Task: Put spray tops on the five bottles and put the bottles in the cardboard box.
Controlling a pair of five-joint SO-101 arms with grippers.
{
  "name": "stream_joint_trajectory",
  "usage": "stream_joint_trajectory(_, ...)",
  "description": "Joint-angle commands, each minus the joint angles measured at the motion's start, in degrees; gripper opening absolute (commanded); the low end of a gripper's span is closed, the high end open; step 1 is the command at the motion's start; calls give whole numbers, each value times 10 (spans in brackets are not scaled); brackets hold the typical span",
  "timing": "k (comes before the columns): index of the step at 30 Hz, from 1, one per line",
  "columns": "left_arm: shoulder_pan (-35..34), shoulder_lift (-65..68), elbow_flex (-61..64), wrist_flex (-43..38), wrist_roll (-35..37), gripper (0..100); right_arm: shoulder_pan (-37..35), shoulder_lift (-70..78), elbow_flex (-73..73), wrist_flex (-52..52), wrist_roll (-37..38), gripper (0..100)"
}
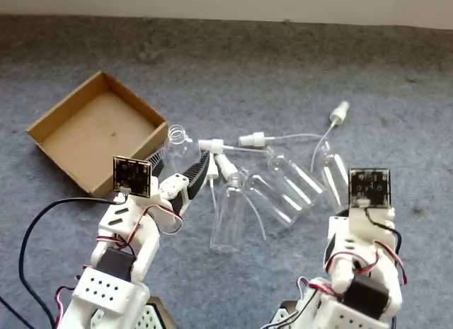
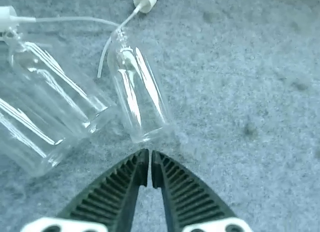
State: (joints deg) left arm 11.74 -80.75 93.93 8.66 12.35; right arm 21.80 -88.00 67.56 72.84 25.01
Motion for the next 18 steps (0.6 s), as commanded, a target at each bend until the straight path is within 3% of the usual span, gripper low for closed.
stream_joint_trajectory(1,15,-9,-4,-16,-1,175,1,162,-121,-3,-56,18)
stream_joint_trajectory(8,62,-9,33,-17,-98,175,0,437,-342,0,-113,18)
stream_joint_trajectory(13,72,-9,36,-17,-103,175,-1,587,-469,1,-193,18)
stream_joint_trajectory(18,72,-9,36,-17,-103,175,-59,726,-611,64,-251,48)
